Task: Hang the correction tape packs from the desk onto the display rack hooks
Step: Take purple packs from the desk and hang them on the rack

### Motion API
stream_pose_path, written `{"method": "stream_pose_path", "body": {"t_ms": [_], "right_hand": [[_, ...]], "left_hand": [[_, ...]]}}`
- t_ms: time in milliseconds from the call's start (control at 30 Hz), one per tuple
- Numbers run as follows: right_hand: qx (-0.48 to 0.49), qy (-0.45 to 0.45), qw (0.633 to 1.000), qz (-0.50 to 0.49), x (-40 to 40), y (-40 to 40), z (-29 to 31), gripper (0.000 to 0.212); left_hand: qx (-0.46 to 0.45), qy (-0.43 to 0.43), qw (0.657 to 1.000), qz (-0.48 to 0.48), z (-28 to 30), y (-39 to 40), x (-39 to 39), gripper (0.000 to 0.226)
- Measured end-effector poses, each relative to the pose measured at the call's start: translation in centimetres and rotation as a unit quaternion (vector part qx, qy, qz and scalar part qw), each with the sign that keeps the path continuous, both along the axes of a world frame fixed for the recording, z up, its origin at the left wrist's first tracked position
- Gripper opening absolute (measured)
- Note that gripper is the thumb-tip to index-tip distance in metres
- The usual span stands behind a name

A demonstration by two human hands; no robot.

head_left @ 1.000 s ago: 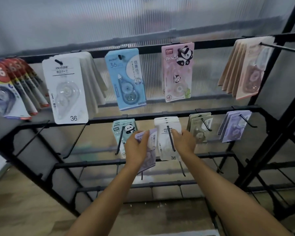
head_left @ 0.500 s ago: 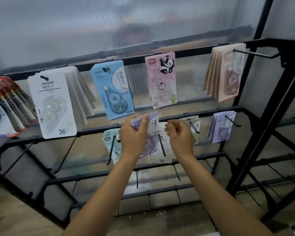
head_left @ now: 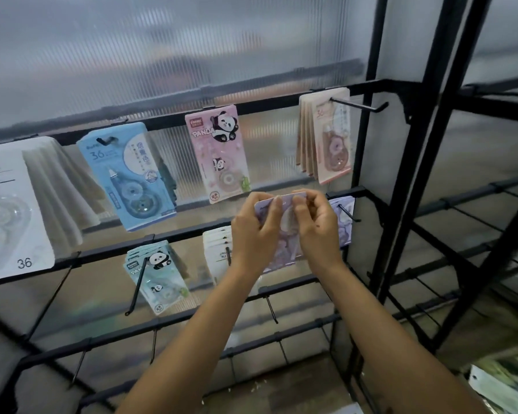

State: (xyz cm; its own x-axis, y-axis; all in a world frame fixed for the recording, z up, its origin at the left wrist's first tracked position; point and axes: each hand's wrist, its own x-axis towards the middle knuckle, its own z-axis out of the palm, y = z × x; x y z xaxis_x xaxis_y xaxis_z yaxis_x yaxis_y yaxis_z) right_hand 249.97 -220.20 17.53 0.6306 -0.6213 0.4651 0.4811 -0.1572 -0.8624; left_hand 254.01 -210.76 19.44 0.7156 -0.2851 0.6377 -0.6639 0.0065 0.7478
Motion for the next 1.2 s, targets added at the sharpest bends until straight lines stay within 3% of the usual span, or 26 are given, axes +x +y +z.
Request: {"method": "stream_pose_path", "body": {"t_ms": [100, 233, 367, 467, 600, 833, 1000, 1200], "right_hand": [[0.004, 0.034, 0.999, -0.039, -0.7, -2.4, -1.1, 0.011], [0.018, 0.082, 0.993, -0.082, -1.3, -6.1, -3.8, 0.012], [0.048, 0.141, 0.983, -0.107, -1.6, -10.0, -7.0, 0.013], [0.043, 0.177, 0.973, -0.139, -1.6, -12.6, -8.5, 0.014], [0.041, 0.181, 0.969, -0.165, -1.3, -14.8, -9.5, 0.010], [0.015, 0.190, 0.964, -0.184, -0.3, -17.2, -10.2, 0.008], [-0.013, 0.209, 0.960, -0.187, 0.5, -18.1, -11.0, 0.009], [-0.025, 0.243, 0.955, -0.171, 3.0, -18.9, -10.7, 0.008]], "left_hand": [[0.022, 0.077, 0.996, -0.024, -1.5, -2.6, -0.7, 0.021], [0.084, 0.085, 0.993, -0.024, -3.6, -5.5, -1.2, 0.024], [0.155, 0.132, 0.978, -0.037, -6.2, -7.4, -1.0, 0.007], [0.243, 0.101, 0.965, -0.014, -7.5, -8.5, -0.6, 0.010], [0.316, -0.001, 0.949, 0.008, -8.5, -10.1, -0.5, 0.023], [0.365, -0.092, 0.926, -0.002, -9.1, -12.1, -0.4, 0.041], [0.393, -0.104, 0.914, -0.002, -9.8, -13.0, -0.1, 0.050], [0.409, -0.016, 0.913, 0.012, -9.9, -14.5, 1.8, 0.054]]}}
